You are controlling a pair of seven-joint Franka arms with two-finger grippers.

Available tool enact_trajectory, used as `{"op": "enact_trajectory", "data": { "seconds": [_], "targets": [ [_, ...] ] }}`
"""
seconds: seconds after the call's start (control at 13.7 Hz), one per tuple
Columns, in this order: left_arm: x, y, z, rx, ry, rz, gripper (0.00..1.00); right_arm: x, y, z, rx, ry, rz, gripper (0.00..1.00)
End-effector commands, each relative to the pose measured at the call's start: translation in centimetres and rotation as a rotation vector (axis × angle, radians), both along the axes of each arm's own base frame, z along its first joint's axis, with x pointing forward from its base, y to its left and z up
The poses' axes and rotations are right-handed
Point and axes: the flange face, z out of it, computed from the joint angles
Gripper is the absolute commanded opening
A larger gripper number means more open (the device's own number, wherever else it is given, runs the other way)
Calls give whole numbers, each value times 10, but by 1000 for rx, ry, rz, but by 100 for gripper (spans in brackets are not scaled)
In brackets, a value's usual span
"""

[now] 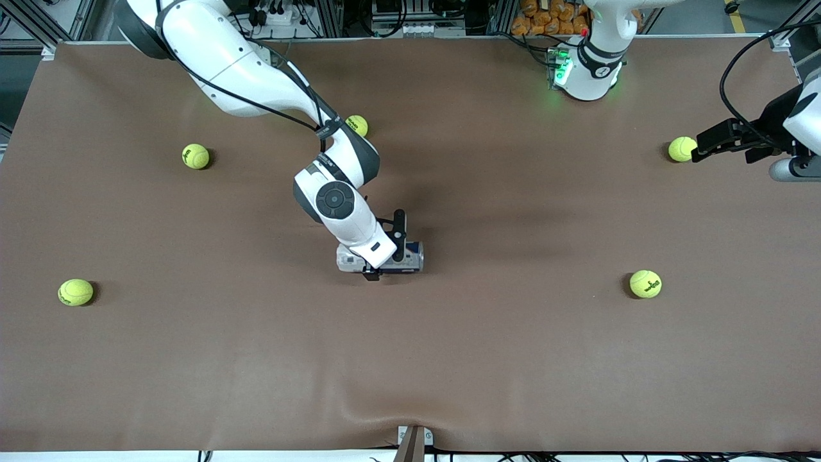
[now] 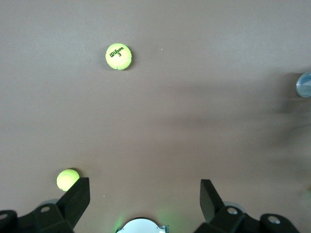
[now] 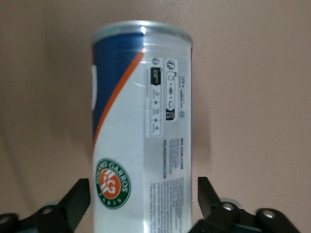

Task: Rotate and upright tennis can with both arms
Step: 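Lift the can with the right gripper and carry it to mid-table, then lay the can down, open the right gripper and withdraw it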

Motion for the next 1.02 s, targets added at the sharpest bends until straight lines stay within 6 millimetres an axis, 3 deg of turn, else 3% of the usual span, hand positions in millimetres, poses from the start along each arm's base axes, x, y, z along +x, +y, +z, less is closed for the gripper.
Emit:
{"op": "enact_trajectory", "data": {
  "seconds": [0.0,0.22,0.44,0.66,0.95],
  "targets": [
    [-1,9,2,-53,7,4,100,-2,6,50,-22,-24,21,100],
    [2,12,-3,-61,15,8,100,-2,2,133,-18,-73,9,100],
    [8,4,-12,-173,33,16,100,12,-36,207,-22,-102,-127,100],
    [23,11,-34,-312,66,63,100,32,-107,260,-48,-99,-348,100],
    [46,-6,-72,-471,112,91,100,51,-241,325,-75,-96,-691,100]
  ]
}}
